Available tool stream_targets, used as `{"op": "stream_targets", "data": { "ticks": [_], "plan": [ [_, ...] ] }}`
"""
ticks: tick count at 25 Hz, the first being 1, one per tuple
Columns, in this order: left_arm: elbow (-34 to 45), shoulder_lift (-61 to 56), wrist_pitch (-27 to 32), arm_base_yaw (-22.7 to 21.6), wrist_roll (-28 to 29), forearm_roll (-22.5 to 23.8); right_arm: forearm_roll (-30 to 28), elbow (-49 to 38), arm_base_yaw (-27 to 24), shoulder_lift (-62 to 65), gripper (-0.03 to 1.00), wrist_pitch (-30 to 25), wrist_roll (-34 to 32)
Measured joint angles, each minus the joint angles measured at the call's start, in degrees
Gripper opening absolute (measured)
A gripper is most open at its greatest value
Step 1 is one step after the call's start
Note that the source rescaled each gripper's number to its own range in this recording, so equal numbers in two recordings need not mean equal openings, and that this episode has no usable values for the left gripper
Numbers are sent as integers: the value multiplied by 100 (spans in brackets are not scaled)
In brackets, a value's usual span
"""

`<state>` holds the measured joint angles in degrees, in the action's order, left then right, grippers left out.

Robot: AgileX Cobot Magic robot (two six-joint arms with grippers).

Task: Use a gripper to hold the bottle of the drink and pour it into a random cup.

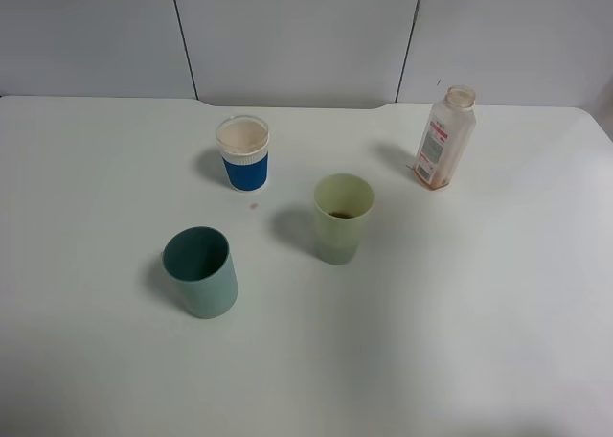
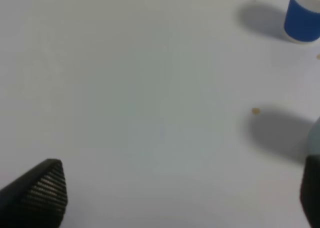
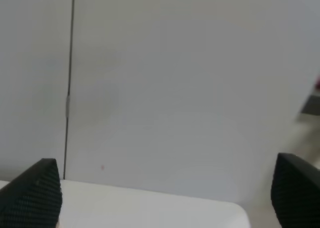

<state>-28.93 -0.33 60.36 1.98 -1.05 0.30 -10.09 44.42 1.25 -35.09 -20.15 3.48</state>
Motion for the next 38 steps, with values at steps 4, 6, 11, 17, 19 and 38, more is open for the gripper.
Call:
{"op": "stream_targets", "data": {
  "ticks": [4,6,11,17,19,38],
  "plan": [
    [0,0,0,0,0,0,12,0,0,774,75,-993,-5],
    [0,0,0,0,0,0,7,0,0,1111,75,-1341,-5],
    [0,0,0,0,0,0,-6,0,0,1838,75,-1949,-5],
    [0,0,0,0,0,0,-11,-60,0,2613,75,-2699,-5],
    [0,0,0,0,0,0,-11,-241,0,2876,75,-2903,-5],
    [0,0,0,0,0,0,528,-1514,0,3527,75,-4121,-348]
  ]
}}
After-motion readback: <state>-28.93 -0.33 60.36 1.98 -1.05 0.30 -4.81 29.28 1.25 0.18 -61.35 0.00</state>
